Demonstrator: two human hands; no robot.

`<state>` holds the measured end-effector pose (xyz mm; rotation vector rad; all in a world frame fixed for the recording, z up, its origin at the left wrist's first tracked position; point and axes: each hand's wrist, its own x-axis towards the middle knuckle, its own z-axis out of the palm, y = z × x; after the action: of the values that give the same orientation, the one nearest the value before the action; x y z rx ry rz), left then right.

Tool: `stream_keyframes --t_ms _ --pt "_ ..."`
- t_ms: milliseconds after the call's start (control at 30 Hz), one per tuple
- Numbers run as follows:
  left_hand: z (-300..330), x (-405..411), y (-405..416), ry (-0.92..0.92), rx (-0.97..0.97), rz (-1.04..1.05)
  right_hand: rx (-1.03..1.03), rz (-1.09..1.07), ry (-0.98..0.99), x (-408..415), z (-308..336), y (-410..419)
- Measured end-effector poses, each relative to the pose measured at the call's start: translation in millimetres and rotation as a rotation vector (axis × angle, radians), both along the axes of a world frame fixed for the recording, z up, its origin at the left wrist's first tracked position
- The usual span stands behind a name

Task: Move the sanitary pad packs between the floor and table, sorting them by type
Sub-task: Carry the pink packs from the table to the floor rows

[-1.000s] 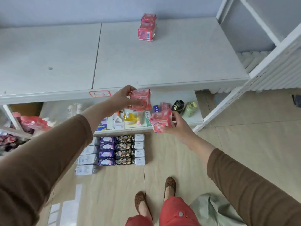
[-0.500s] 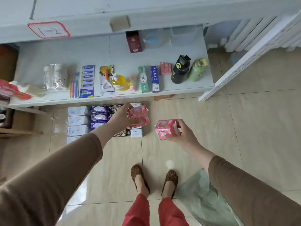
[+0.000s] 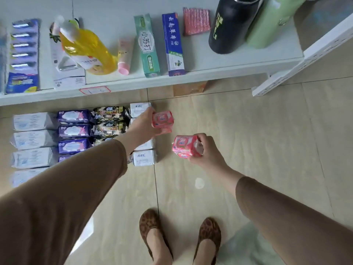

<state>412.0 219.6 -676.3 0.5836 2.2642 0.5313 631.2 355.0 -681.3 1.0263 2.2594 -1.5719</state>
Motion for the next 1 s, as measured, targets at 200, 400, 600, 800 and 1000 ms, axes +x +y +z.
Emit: stream_keyframes --t_ms 200,400,600,800,1000 --pt "-93 -38 32 0.292 -0.030 -0.124 0.099 0.076 0.019 -33 -99 4" --pt "-160 -64 49 0.550 -0.153 -0.226 0.147 0.073 0.051 -56 -162 -2" --pt "-183 -75 45 0.630 -0.231 -0.283 0.120 0.088 0.050 -77 -187 -6" --pt "-162 -78 24 0.605 -0.181 -0.325 0.193 0.082 0.081 -113 -189 -10" --pt "-149 -65 -14 0.664 -0.076 -0.281 0.304 0.112 0.056 -143 -196 -15"
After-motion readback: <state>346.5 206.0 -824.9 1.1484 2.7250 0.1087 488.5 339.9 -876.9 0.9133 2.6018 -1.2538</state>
